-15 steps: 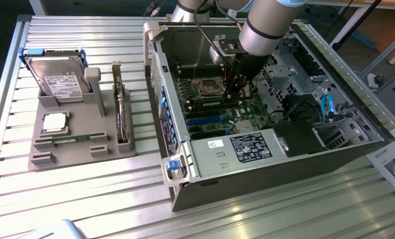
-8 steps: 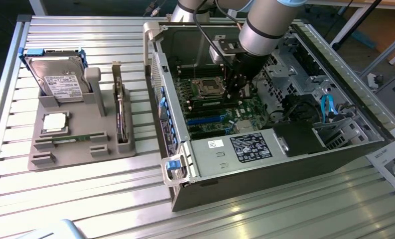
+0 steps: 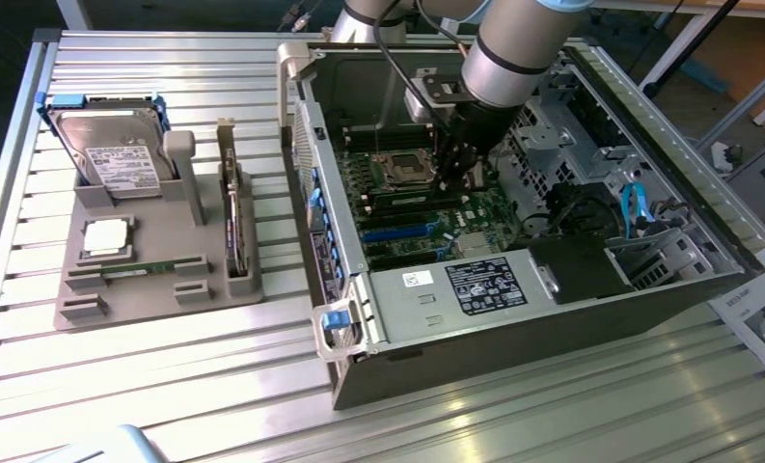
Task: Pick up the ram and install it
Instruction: 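Insert the ram into the slot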
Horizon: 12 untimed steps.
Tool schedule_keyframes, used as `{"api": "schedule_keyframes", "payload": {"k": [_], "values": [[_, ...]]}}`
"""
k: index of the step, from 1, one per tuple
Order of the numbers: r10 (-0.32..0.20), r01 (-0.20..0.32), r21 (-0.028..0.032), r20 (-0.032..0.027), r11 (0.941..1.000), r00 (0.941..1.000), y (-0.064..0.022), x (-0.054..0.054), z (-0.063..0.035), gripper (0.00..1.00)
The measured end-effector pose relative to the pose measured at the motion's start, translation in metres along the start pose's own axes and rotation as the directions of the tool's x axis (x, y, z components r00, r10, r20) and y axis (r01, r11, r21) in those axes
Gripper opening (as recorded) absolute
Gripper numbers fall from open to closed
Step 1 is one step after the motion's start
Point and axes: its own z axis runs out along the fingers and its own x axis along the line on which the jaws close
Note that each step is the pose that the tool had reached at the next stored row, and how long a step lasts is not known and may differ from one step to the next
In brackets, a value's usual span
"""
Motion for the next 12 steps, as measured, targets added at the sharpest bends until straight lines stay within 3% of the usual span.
{"api": "schedule_keyframes", "payload": {"k": [2, 8, 12], "values": [[0.000, 0.000, 0.0002, -0.0001, 1.0000, 1.0000, 0.0000, 0.0000, 0.0000, 0.12], [0.000, 0.000, 0.0103, -0.0003, 0.9999, 1.0000, 0.0000, 0.0002, 0.0033, 0.12], [0.000, 0.000, 0.0116, -0.0001, 0.9999, 1.0000, 0.0000, 0.0002, 0.0036, 0.12]]}}
